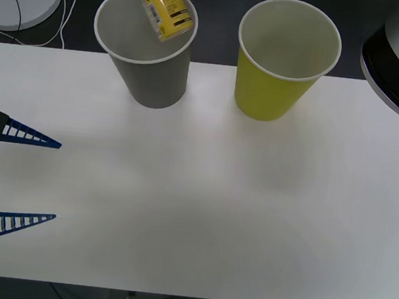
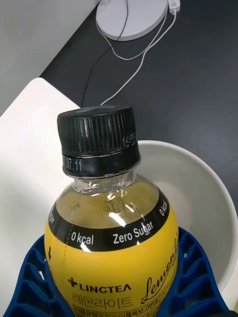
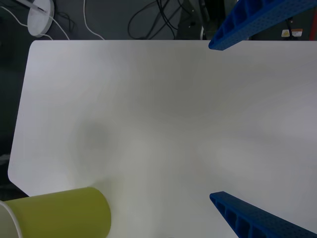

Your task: Put the can into the green bin and the plastic bottle into the gray bin

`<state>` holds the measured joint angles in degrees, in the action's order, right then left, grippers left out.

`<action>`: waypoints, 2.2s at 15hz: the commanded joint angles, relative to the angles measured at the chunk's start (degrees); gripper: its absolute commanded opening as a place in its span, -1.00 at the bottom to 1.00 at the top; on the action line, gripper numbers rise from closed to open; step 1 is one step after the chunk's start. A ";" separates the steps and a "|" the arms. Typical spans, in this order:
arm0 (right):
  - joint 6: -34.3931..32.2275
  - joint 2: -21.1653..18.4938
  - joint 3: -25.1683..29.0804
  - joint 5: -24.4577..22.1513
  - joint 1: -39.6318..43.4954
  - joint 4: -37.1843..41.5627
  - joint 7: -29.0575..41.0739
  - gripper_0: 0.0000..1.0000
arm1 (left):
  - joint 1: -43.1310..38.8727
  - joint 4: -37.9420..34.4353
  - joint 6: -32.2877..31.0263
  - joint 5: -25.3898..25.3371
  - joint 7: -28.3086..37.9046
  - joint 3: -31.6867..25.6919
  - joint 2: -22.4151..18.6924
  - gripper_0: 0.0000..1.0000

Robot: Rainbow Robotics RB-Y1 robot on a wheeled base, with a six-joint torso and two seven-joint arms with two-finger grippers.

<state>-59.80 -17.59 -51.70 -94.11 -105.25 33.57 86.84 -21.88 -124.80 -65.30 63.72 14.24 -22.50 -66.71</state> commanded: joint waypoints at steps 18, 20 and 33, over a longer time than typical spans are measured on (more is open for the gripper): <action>1.97 1.42 -1.13 -0.64 -0.22 -0.61 -1.32 1.00 | 0.00 0.00 0.00 0.00 0.00 0.00 0.00 1.00; 1.97 1.42 -1.13 -0.64 -0.22 -0.53 -1.32 1.00 | 0.00 0.00 0.00 0.00 0.00 0.00 0.00 1.00; 1.88 -6.14 3.71 3.58 7.34 8.79 -14.86 1.00 | 0.00 0.00 0.00 0.00 0.00 0.00 0.00 1.00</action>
<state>-57.91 -23.01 -48.34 -90.79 -98.62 41.36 72.84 -21.88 -124.80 -65.30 63.72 14.24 -22.50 -66.71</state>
